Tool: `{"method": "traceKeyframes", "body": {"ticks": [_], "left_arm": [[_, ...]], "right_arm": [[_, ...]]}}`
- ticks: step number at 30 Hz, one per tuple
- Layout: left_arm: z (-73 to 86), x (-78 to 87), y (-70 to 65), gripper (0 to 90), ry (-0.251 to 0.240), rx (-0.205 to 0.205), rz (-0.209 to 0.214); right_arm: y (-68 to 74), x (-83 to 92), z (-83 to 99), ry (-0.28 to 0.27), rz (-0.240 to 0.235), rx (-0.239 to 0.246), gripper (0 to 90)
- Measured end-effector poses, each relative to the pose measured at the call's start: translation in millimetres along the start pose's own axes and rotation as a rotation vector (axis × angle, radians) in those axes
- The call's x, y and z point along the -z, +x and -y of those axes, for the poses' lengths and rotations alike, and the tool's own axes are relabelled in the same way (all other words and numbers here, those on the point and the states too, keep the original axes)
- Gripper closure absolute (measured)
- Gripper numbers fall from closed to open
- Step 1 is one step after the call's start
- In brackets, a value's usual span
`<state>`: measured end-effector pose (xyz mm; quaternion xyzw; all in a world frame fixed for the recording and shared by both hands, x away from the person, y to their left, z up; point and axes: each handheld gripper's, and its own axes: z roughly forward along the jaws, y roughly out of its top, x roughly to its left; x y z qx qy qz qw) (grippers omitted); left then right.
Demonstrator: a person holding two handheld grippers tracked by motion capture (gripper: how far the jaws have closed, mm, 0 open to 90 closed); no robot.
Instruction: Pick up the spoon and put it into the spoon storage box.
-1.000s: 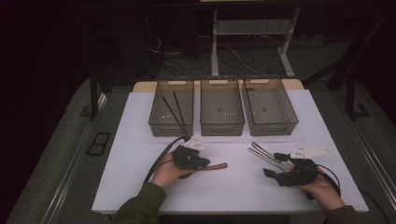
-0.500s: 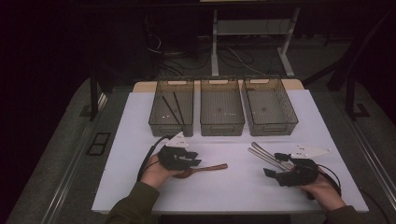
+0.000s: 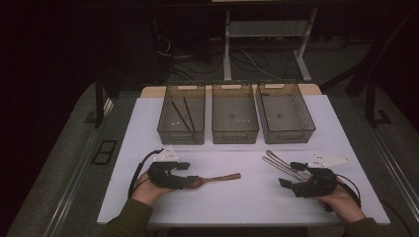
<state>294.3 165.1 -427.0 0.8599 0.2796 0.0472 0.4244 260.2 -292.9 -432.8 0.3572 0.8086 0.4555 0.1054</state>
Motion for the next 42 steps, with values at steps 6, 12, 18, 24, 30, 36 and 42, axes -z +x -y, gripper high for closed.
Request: {"method": "traceKeyframes", "body": {"ticks": [6, 12, 18, 24, 30, 36, 42], "left_arm": [[5.5, -0.5, 0.1, 39.9, 0.013, 0.007, -0.005], [6.6, -4.3, -0.2, 39.9, 0.034, 0.005, -0.01], [7.3, -7.8, 0.1, 40.6, 0.055, -0.005, -0.014], [7.8, -11.0, -1.2, 42.3, 0.083, -0.025, -0.014], [7.6, -12.8, -2.7, 43.1, 0.096, -0.04, -0.007], [8.0, -14.9, -3.9, 44.5, 0.111, -0.044, 0.003], [8.4, -16.3, -5.5, 45.4, 0.134, -0.06, 0.012]], "right_arm": [[0.7, -0.3, 0.0, 0.004, 0.001, 0.008, 20.8], [0.0, 1.5, -0.1, -0.006, 0.004, 0.005, 20.8], [0.0, 1.3, -0.3, -0.006, 0.001, 0.01, 20.8], [0.1, 1.4, -0.5, -0.006, 0.005, 0.011, 20.8], [0.4, 1.4, -0.6, -0.005, 0.007, 0.011, 20.9], [-0.1, 1.5, -0.5, -0.005, 0.007, 0.007, 20.9], [-0.5, 1.5, -0.4, -0.006, 0.009, 0.005, 20.9]]}}
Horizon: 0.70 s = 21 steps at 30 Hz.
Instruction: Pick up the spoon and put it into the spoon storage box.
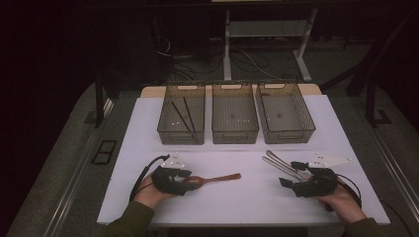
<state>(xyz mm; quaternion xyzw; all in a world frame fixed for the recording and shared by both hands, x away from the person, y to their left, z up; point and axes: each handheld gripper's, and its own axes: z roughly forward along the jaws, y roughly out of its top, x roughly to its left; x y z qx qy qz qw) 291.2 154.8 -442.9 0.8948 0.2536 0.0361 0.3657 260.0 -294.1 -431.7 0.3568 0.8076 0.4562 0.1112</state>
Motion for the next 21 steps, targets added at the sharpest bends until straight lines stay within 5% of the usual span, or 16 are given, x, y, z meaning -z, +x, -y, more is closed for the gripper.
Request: {"method": "traceKeyframes", "body": {"ticks": [21], "left_arm": [[-2.2, 0.1, -6.9, 60.0, 0.034, -0.085, 0.035]], "right_arm": [[-0.6, -0.1, 0.3, 0.004, 0.003, 0.0, 21.1]]}}
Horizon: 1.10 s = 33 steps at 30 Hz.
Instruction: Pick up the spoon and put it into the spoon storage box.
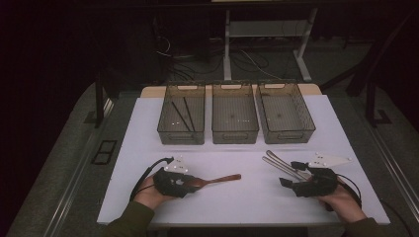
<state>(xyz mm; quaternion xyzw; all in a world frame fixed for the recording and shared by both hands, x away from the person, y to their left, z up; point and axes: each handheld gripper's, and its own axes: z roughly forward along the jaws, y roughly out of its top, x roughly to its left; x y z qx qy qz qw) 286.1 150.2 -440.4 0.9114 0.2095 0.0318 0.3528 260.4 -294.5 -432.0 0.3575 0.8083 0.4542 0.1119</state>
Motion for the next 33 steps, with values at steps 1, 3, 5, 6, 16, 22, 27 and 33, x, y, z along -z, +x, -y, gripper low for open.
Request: {"method": "traceKeyframes", "body": {"ticks": [1, 3, 5, 6, 16, 22, 27, 33], "left_arm": [[0.0, 0.4, 0.3, 61.3, 0.002, -0.002, 0.001], [-0.1, 0.4, -0.3, 62.8, -0.001, -0.002, -0.001], [-0.8, 1.0, -0.5, 63.6, 0.008, -0.014, -0.002], [-1.0, 1.0, -0.8, 64.4, 0.007, -0.016, -0.003], [-4.7, 5.1, -4.0, 76.5, 0.014, -0.055, -0.007], [-6.4, 5.9, -5.7, 80.4, 0.013, -0.064, -0.001], [-8.0, 6.1, -6.7, 81.0, 0.022, -0.06, -0.005], [-10.0, 9.6, -6.3, 81.3, 0.009, -0.065, -0.023]], "right_arm": [[0.0, -0.1, 0.0, 0.0, -0.001, 0.0, 21.1], [0.0, -0.2, 0.1, 0.001, -0.001, 0.0, 21.1], [0.0, -0.2, 0.1, 0.002, -0.001, 0.0, 21.1], [0.0, -0.2, 0.1, 0.002, -0.001, 0.0, 21.1], [0.0, -0.4, 0.1, 0.002, -0.001, -0.001, 21.2], [0.0, -0.5, 0.1, 0.003, -0.001, -0.003, 21.2], [0.0, -0.4, 0.1, 0.003, -0.001, -0.003, 21.3], [0.6, -0.9, 0.2, 0.0, -0.007, 0.0, 20.7]]}}
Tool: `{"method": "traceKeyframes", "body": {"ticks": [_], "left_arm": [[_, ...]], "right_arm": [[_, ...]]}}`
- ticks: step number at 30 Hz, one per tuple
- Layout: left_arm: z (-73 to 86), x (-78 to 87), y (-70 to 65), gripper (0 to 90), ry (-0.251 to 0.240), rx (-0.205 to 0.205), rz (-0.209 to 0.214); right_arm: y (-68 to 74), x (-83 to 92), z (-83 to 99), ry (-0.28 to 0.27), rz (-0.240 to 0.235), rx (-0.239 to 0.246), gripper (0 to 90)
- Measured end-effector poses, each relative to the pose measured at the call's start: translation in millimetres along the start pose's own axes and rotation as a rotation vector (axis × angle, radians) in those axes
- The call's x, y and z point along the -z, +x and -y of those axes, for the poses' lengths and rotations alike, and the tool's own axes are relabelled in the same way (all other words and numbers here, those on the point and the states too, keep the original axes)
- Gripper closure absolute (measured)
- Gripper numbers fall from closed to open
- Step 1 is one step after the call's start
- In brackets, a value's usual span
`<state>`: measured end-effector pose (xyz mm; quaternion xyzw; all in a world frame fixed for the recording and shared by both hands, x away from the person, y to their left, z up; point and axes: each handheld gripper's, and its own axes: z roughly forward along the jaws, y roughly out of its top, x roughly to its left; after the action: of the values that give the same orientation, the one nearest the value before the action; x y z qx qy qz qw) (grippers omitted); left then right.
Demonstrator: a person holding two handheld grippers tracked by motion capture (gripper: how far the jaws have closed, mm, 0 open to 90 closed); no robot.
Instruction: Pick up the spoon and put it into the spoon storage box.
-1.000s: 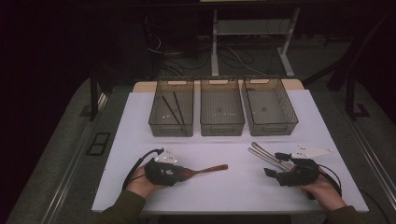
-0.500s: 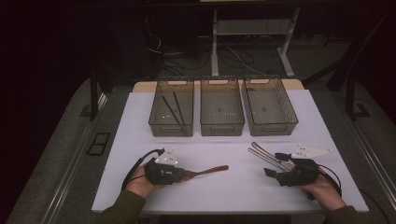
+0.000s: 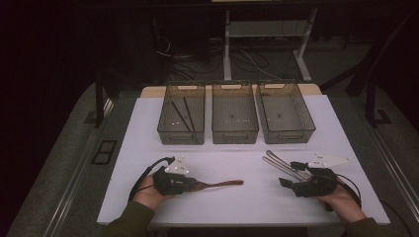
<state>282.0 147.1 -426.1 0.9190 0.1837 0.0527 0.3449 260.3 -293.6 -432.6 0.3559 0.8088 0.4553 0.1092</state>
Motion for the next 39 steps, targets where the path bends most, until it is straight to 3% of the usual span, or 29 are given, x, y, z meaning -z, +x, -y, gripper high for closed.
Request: {"method": "traceKeyframes", "body": {"ticks": [10, 23, 33, 39], "left_arm": [[-2.0, 10.1, 3.2, 81.4, -0.062, 0.031, -0.023], [-8.7, 20.7, 10.4, 81.3, -0.143, 0.068, -0.055], [-22.9, 22.7, 22.3, 81.3, -0.201, 0.105, -0.1], [-34.1, 24.0, 30.0, 81.3, -0.225, 0.103, -0.114]], "right_arm": [[4.6, -5.2, -0.4, -0.027, -0.027, 0.007, 10.4], [5.1, -7.6, -0.2, -0.026, -0.009, 0.017, 10.5], [3.9, -7.8, -0.2, -0.019, -0.014, 0.013, 10.5], [3.9, -8.5, -0.3, -0.017, -0.017, 0.014, 10.5]]}}
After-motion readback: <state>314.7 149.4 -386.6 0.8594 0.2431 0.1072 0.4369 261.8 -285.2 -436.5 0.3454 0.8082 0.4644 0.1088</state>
